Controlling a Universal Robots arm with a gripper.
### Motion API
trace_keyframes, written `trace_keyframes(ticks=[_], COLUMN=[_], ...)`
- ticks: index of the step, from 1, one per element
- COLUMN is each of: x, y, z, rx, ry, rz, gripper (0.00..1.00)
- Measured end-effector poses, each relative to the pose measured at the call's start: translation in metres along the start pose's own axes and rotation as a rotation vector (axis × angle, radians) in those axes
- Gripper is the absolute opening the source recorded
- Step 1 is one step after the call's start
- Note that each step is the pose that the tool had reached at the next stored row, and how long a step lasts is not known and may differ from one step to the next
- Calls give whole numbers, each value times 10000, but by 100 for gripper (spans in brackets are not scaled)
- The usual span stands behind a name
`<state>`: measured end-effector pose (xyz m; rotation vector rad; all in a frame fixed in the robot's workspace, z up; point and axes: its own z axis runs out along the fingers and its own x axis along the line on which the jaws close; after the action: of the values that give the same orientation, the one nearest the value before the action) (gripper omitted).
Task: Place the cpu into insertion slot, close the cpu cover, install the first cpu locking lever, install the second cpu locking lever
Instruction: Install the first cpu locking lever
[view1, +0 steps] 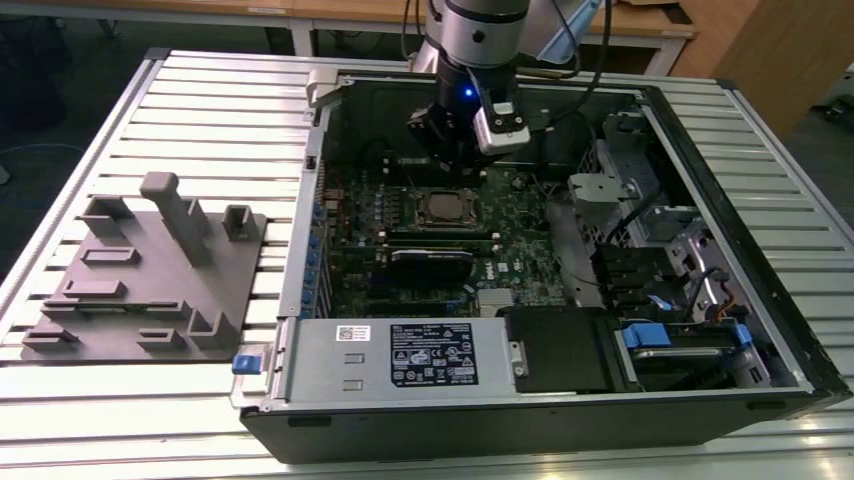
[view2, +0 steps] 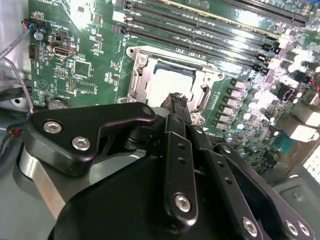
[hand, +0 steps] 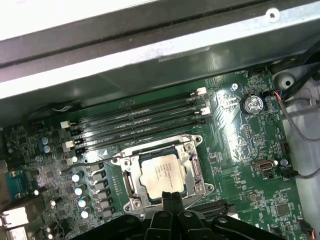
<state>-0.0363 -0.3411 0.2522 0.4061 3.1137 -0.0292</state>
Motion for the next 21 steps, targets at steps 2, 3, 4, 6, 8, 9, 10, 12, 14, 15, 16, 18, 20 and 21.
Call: trace_keyframes(ticks=[2,3,4,6,8,9,10,12,14,15,16,18,20,21], x=[-1,-1,0,2,2,2,2,3,5,5,6,6,6,6], y=[-13,-18,-22,-26,-27,-27,-28,-29,-32,-33,-35,-36,-36,-36], z=[0,0,1,1,2,2,2,4,5,5,5,5,5,5], rx=[-1,-1,-2,-3,-5,-7,-8,-12,-14,-13,-13,-13,-13,-13], ry=[-4,-5,-7,-15,-25,-31,-36,-45,-51,-52,-52,-52,-52,-53], rz=[-43,-71,-107,-243,-440,-551,-684,-870,-979,-1004,-1019,-1042,-1048,-1049], gripper=[11,11,11,11,11,11,11,11,11,11,11,11,11,11])
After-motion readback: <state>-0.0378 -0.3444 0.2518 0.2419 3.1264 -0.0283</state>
